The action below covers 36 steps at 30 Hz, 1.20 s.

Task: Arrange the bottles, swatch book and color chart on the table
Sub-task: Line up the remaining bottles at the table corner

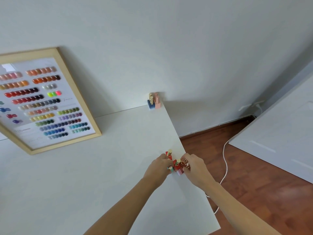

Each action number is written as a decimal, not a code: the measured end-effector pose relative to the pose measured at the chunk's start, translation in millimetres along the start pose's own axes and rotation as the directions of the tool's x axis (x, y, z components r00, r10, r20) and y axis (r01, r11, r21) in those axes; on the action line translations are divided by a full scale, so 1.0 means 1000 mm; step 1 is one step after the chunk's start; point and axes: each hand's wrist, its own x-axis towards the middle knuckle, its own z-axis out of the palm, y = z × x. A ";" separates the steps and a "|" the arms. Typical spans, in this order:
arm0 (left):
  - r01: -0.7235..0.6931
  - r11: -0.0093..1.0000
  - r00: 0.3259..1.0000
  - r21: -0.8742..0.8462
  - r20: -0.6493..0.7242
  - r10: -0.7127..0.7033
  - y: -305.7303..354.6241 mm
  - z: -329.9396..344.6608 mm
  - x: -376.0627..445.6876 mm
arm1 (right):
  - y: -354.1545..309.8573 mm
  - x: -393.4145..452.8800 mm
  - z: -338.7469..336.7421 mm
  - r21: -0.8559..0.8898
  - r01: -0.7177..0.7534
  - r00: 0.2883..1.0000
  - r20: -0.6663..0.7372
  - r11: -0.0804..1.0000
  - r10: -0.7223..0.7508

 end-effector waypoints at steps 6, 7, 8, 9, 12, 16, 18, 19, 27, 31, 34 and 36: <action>-0.022 1.000 1.000 0.013 -0.013 0.022 -0.010 0.003 -0.003 | 0.004 0.001 0.004 -0.026 0.014 0.997 -0.070 1.000 -0.016; -0.021 1.000 1.000 0.007 -0.019 0.022 -0.013 0.003 -0.004 | 0.005 0.001 0.004 -0.024 0.011 0.997 -0.071 1.000 -0.013; -0.019 1.000 1.000 0.000 -0.022 0.019 -0.015 0.002 -0.005 | 0.006 0.002 0.004 -0.024 0.007 0.998 -0.068 1.000 -0.008; -0.018 1.000 1.000 -0.007 -0.026 0.018 -0.017 0.002 -0.006 | 0.008 0.003 0.002 -0.030 0.002 0.998 -0.064 1.000 -0.004; -0.006 1.000 0.999 -0.031 -0.037 0.005 -0.024 -0.002 -0.009 | 0.013 0.007 -0.005 -0.069 -0.013 0.999 -0.051 0.998 0.009; 0.030 0.996 0.996 -0.086 -0.085 -0.037 -0.036 -0.014 -0.013 | 0.019 0.019 -0.019 -0.087 -0.020 0.998 -0.058 0.996 0.015; 0.049 0.992 0.992 -0.113 -0.112 -0.062 -0.042 -0.023 -0.013 | 0.017 0.029 -0.028 -0.070 -0.017 0.997 -0.070 0.997 0.012; 0.058 0.990 0.989 -0.127 -0.126 -0.074 -0.046 -0.029 -0.012 | 0.014 0.035 -0.033 -0.055 -0.009 0.997 -0.080 0.998 0.004; 0.132 0.980 0.958 -0.149 -0.236 -0.165 -0.078 -0.080 0.014 | -0.031 0.103 -0.057 -0.085 0.154 0.987 -0.043 0.985 -0.158; 0.167 0.978 0.943 -0.128 -0.268 -0.196 -0.094 -0.103 0.035 | -0.060 0.143 -0.054 -0.108 0.208 0.978 -0.013 0.972 -0.210; 0.197 0.973 0.934 -0.122 -0.279 -0.224 -0.106 -0.119 0.054 | -0.079 0.172 -0.049 -0.116 0.242 0.970 0.028 0.963 -0.240; 0.218 0.970 0.929 -0.105 -0.281 -0.239 -0.114 -0.128 0.068 | -0.092 0.191 -0.046 -0.114 0.240 0.971 0.050 0.964 -0.236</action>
